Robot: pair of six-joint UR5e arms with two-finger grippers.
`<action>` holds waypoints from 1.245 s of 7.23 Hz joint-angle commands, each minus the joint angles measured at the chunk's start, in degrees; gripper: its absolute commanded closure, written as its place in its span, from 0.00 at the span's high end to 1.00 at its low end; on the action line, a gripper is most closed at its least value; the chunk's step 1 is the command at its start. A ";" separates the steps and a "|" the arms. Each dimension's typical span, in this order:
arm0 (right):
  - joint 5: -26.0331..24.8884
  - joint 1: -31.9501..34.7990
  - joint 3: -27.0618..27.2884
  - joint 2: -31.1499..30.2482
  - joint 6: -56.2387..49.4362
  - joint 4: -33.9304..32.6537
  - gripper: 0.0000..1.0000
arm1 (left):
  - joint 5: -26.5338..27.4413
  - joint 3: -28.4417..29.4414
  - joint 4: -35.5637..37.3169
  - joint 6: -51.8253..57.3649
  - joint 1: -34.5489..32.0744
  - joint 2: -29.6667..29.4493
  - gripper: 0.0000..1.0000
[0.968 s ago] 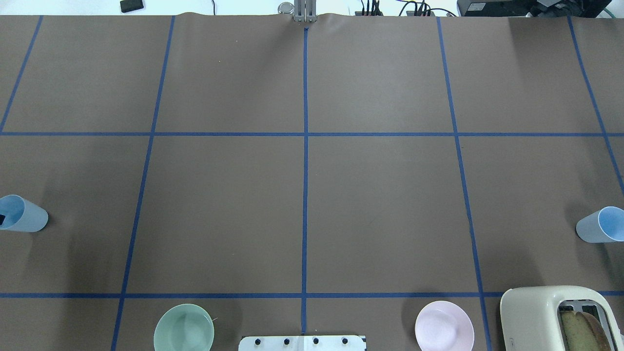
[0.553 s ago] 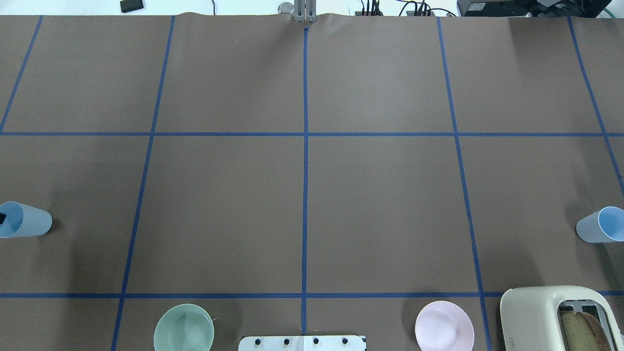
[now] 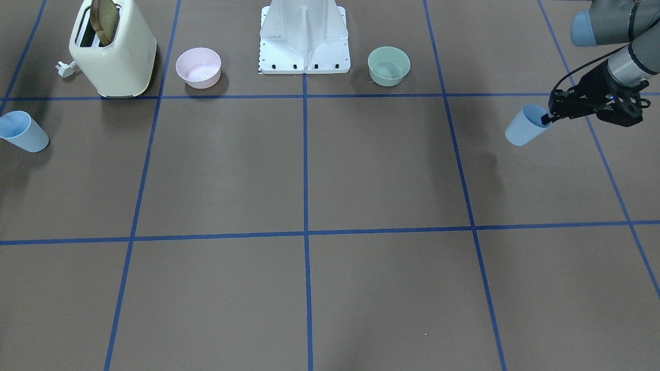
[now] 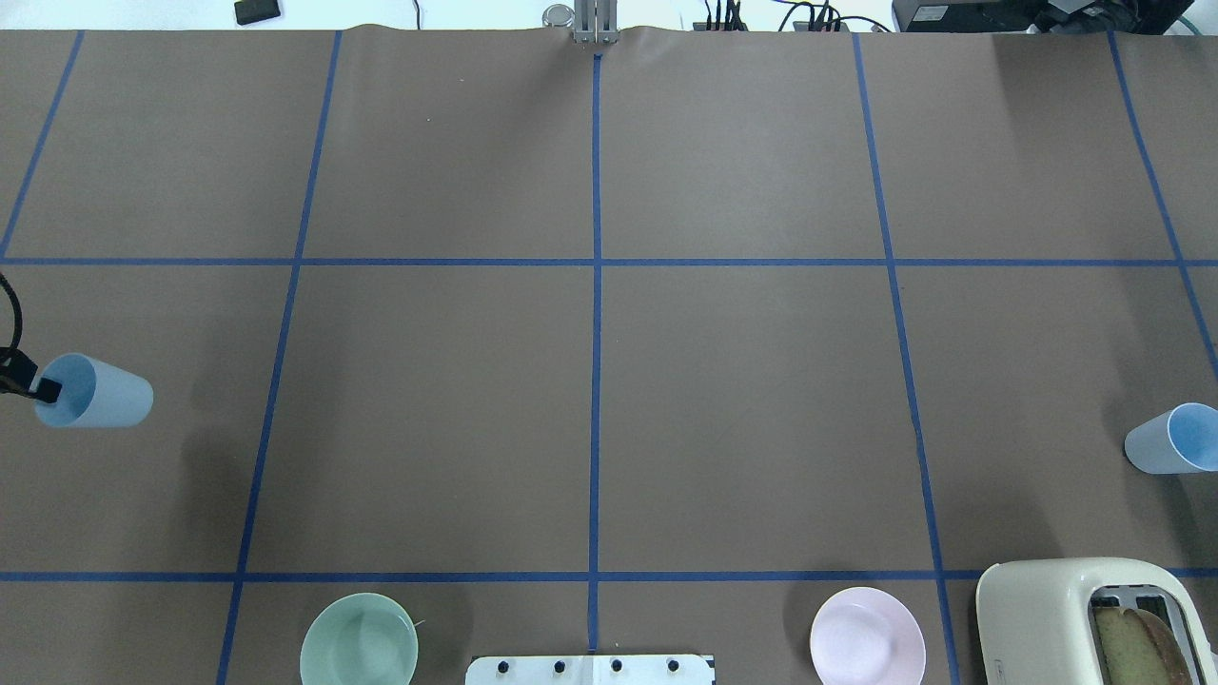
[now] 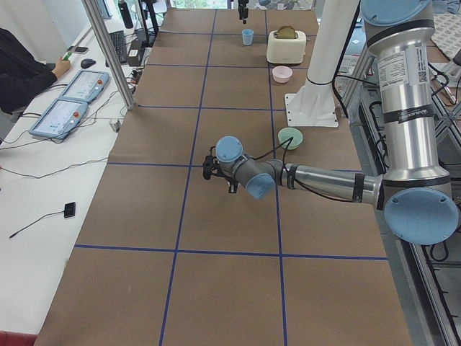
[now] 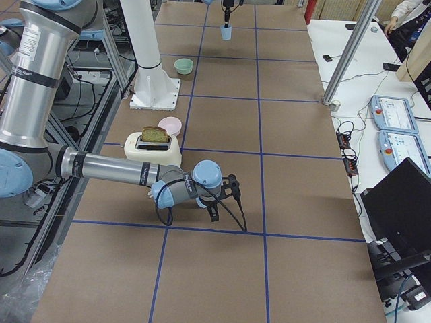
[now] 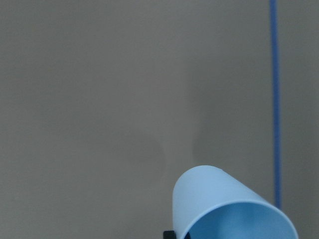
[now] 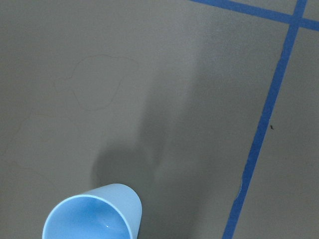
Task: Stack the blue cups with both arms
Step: 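Grasp the light blue cup with the left gripper and lift it, then carry cup to center with left gripper while right gripper grasps its cup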
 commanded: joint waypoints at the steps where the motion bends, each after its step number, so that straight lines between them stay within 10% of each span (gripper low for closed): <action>1: 0.00 -1.95 -0.04 0.04 1.15 1.11 0.87 | 0.05 -5.29 10.40 -6.01 0.36 -7.08 0.00; 5: -0.70 -6.17 -0.48 0.39 1.25 2.18 0.88 | 7.84 -5.57 10.69 -32.88 15.86 -22.11 0.00; 9: -1.40 -8.81 -1.27 1.18 0.72 3.23 0.43 | 17.25 -4.87 30.01 -36.20 23.02 -39.00 0.00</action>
